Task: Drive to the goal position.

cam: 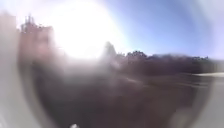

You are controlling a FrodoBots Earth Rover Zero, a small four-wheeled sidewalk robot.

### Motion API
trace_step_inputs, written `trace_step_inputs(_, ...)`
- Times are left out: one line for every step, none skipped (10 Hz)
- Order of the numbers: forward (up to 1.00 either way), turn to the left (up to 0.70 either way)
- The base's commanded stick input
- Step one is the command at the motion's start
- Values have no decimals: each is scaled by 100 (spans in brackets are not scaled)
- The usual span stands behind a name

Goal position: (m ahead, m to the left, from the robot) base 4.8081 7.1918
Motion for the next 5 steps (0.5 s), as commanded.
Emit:
trace_step_inputs(0, -60)
trace_step_inputs(0, -60)
trace_step_inputs(0, -60)
trace_step_inputs(0, -48)
trace_step_inputs(0, -31)
